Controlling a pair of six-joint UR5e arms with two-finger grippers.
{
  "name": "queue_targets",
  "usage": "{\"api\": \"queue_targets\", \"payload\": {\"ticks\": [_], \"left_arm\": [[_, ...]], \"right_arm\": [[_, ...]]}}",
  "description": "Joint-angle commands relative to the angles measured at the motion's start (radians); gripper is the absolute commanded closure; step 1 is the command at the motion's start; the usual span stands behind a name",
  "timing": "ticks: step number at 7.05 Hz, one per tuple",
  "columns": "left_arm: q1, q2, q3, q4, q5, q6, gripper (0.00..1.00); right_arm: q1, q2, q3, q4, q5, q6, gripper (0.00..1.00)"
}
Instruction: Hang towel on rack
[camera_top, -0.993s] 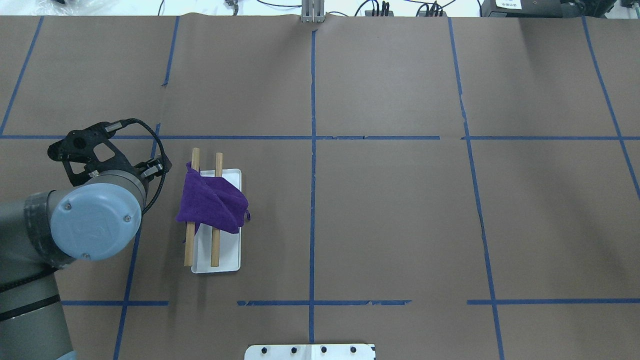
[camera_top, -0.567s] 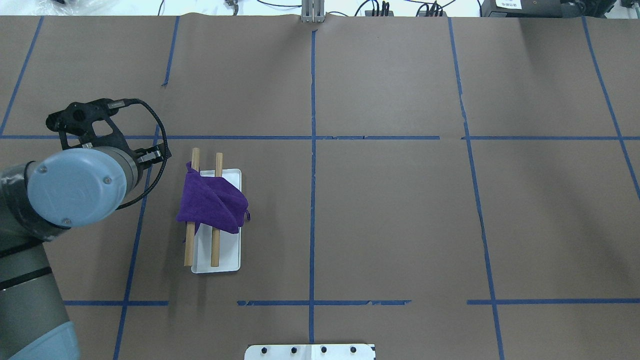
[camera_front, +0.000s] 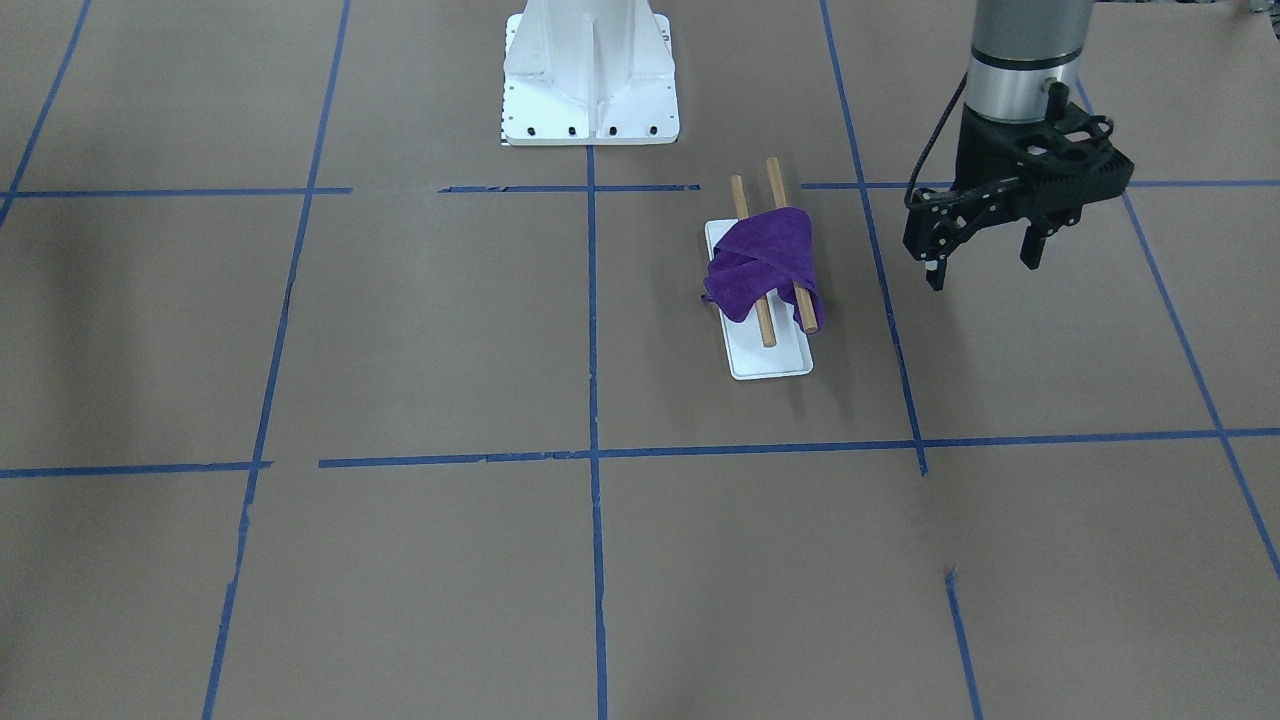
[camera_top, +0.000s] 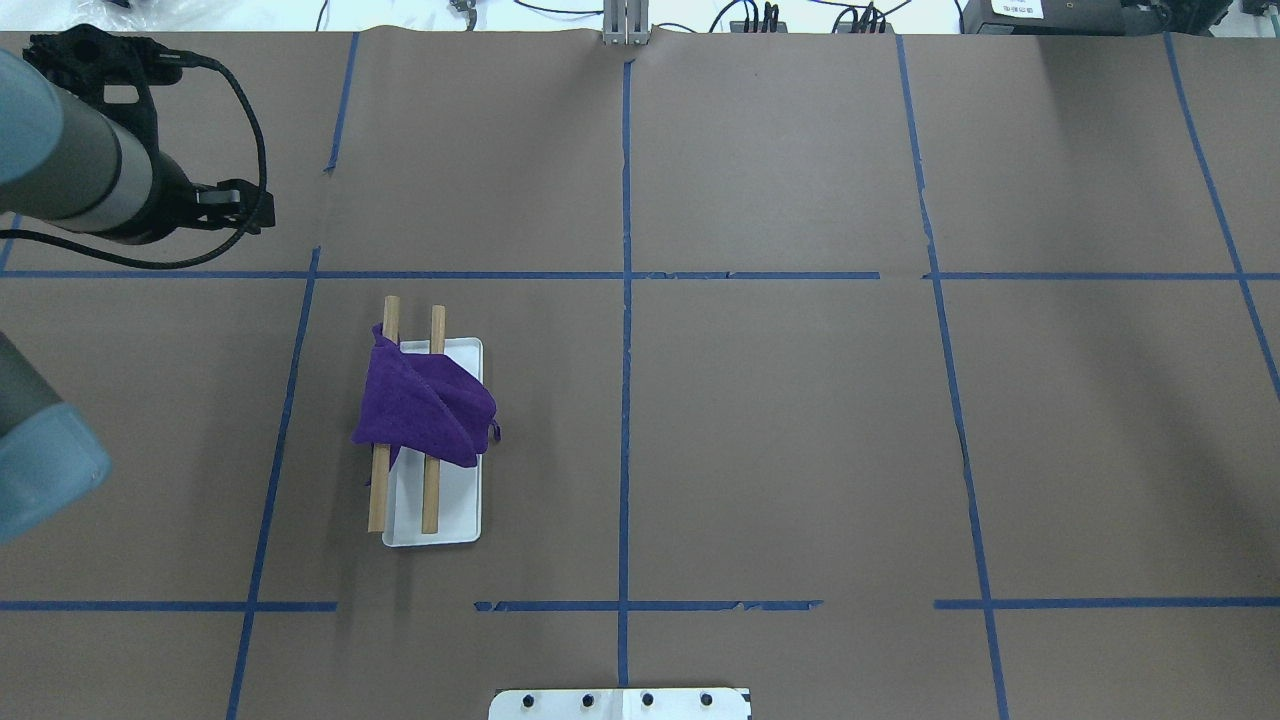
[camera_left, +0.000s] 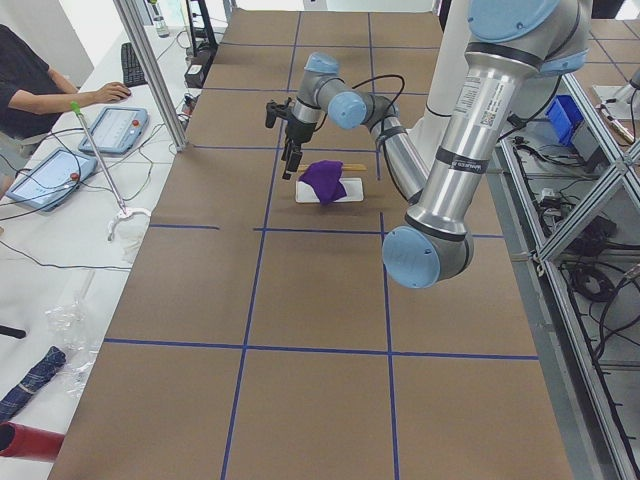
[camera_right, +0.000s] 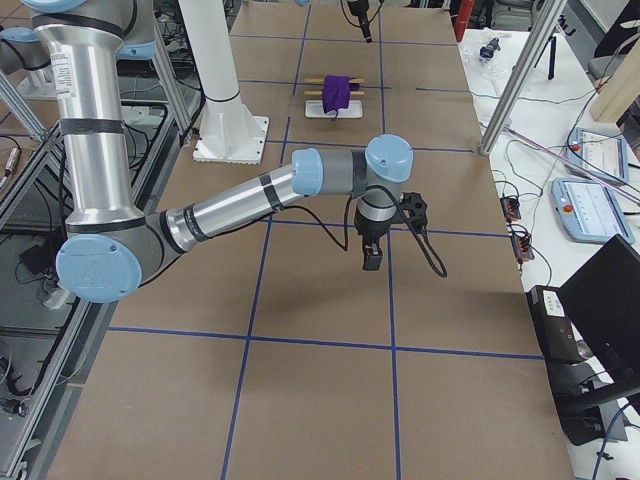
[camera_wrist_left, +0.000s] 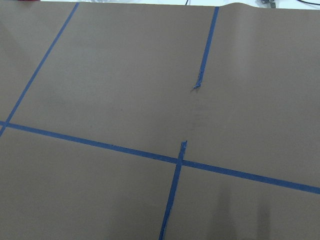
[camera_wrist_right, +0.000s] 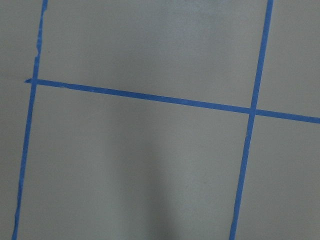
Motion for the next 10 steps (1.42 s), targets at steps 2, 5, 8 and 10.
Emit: {"api": "queue_targets", "payload": {"ticks": [2, 5, 8, 10], "left_arm": [[-0.245, 0.012, 0.117, -0.024, -0.261, 0.365, 0.00], [-0.431, 0.046, 0.260, -0.025, -0.421, 0.666, 0.00], [-0.532, 0.116, 0.367, -0.027, -0.463, 0.832, 0.00], [-0.612, 0.182, 0.470, -0.065, -0.573, 1.010, 0.00]], "right_arm": [[0.031, -0.025, -0.166, 0.211, 0.010, 0.000, 0.00], [0.038, -0.071, -0.220, 0.320, 0.011, 0.003, 0.00], [0.063, -0.106, -0.232, 0.340, 0.011, 0.003, 0.00], [0.063, -0.106, -0.231, 0.341, 0.012, 0.007, 0.00]]}}
